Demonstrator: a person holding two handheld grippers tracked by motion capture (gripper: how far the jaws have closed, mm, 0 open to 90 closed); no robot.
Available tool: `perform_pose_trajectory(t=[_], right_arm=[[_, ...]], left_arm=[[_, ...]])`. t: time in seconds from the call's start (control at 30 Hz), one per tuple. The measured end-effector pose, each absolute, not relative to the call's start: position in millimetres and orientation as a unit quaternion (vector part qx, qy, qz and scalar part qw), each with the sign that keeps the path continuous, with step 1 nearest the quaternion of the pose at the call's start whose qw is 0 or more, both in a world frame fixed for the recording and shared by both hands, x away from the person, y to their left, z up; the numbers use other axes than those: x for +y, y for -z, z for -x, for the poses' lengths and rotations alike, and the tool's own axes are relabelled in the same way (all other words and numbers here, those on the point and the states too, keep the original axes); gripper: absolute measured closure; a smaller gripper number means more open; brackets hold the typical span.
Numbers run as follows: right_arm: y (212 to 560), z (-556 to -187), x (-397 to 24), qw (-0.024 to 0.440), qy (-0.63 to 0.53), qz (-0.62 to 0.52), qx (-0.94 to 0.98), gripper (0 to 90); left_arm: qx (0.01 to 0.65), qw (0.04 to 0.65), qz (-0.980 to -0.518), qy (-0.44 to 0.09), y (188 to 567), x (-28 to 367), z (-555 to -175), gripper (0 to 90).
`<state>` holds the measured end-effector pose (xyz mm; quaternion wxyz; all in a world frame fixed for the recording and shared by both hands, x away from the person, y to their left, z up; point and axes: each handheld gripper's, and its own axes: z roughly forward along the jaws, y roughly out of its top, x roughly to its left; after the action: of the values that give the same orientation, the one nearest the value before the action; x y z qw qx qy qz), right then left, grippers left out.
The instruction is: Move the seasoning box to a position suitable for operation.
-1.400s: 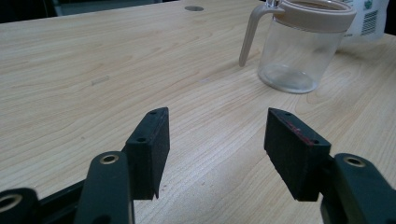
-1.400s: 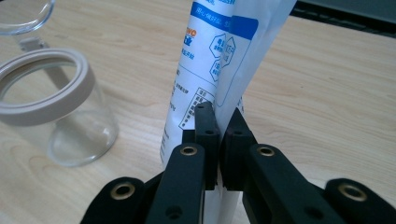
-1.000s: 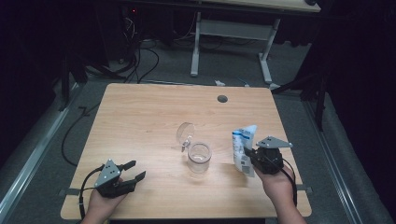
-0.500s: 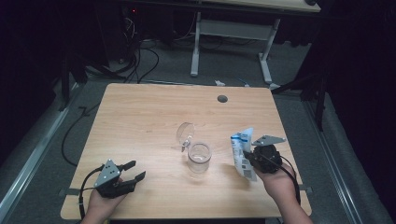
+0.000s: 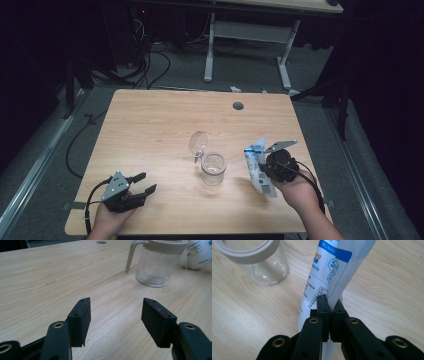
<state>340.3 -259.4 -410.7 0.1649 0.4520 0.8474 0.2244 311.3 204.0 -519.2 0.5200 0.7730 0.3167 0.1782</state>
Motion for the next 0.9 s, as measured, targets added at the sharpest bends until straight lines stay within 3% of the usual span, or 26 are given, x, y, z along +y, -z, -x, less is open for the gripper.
perform_pose_trajectory(t=[0.9], right_arm=[[402.5,-353.8,-242.9,0.126,-0.143,-0.438,0.879,89.5]], left_arm=[[0.313,0.521,-0.775,-0.174,520.1,203.3,-310.9,40.9]])
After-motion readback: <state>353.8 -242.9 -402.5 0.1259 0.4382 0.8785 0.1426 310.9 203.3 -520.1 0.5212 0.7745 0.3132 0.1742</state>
